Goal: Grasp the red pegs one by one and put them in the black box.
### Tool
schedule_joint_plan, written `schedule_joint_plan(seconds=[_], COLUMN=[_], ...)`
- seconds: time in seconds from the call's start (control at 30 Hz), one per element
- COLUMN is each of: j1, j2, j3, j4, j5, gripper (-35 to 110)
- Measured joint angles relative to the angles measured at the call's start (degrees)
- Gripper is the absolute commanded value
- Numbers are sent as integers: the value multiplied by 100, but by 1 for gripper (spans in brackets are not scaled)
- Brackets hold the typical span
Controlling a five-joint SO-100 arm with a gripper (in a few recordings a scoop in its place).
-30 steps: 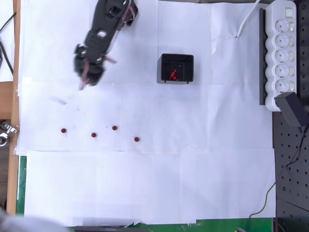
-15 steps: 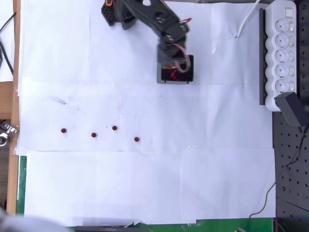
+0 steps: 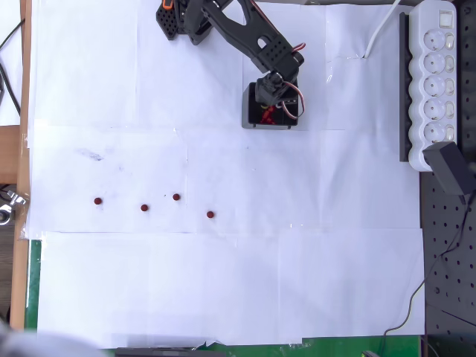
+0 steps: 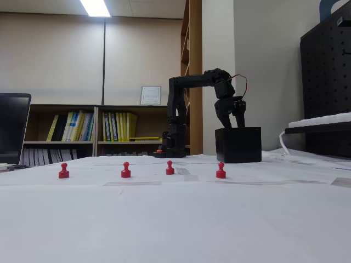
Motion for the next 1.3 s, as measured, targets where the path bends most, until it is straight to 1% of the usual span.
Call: schedule_joint_plan(seconds=[0.13, 0.3, 0.4, 0.5, 0.57, 0.67, 0.83, 1.03, 1.3], j1=[202, 659, 1116, 1749, 2232, 2900, 3498, 3753, 3771], j2=[-35, -562, -1028, -1468, -1608, -1635, -1230, -149, 1169], j3=[97, 826, 1301, 1301, 853, -325, -1819, -2021, -2021], j4=[264, 721, 712, 439, 53, -861, -2514, -4025, -6091], j5=[0, 0, 35, 272, 536, 1125, 2004, 2522, 2971], gripper=[14, 14, 14, 14, 14, 14, 14, 13, 13])
